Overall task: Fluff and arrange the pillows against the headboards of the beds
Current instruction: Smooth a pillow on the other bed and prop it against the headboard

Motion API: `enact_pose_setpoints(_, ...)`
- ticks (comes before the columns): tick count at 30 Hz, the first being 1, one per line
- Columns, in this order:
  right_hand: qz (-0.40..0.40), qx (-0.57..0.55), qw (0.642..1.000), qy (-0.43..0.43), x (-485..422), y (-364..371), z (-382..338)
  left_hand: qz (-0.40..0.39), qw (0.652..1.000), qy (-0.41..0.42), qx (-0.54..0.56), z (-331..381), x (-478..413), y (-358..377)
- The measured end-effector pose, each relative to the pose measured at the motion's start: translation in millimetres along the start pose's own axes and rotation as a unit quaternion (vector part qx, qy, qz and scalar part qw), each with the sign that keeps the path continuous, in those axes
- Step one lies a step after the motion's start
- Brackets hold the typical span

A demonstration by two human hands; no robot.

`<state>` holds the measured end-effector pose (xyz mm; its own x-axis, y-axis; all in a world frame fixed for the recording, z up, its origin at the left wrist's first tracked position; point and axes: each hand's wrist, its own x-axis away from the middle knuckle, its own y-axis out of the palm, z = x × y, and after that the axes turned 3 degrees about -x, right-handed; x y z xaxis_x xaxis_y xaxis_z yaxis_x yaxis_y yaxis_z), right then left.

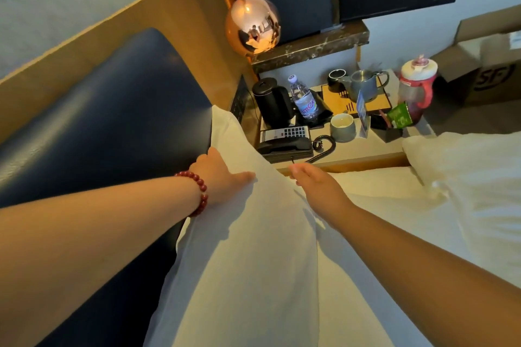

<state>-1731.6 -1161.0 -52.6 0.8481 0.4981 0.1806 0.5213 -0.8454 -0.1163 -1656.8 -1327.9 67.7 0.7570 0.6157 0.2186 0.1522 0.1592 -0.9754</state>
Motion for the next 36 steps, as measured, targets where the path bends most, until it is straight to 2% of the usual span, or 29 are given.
enact_pose_setpoints(5,-0.028,0.001,1.0,-0.005,-43,-3,8,0.022,0.997,0.069,0.018,-4,5,6)
enact_pose_setpoints(8,-0.061,-0.003,0.998,0.007,-73,3,13,0.066,0.984,0.134,-0.092,-6,4,12)
enact_pose_setpoints(12,-0.125,-0.033,0.989,0.072,-112,21,11,0.093,0.978,0.148,-0.113,-12,1,21)
enact_pose_setpoints(16,-0.207,-0.07,0.97,0.104,-143,36,14,0.06,0.977,0.146,-0.142,-18,-3,18)
enact_pose_setpoints(20,-0.237,-0.082,0.957,0.145,-153,40,20,0.047,0.962,0.182,-0.201,-11,0,14)
enact_pose_setpoints(23,-0.227,-0.083,0.959,0.148,-157,47,27,0.051,0.946,0.208,-0.243,-6,-2,15)
enact_pose_setpoints(27,-0.112,-0.114,0.983,0.091,-161,51,31,0.028,0.948,0.201,-0.246,-5,-1,16)
enact_pose_setpoints(32,-0.024,-0.165,0.985,0.052,-164,43,33,0.01,0.95,0.195,-0.243,-4,2,14)
enact_pose_setpoints(34,-0.034,-0.101,0.993,0.059,-167,32,37,0.01,0.95,0.197,-0.244,-4,3,14)
enact_pose_setpoints(36,-0.102,-0.022,0.987,0.126,-164,14,57,0.013,0.949,0.197,-0.244,-4,4,15)
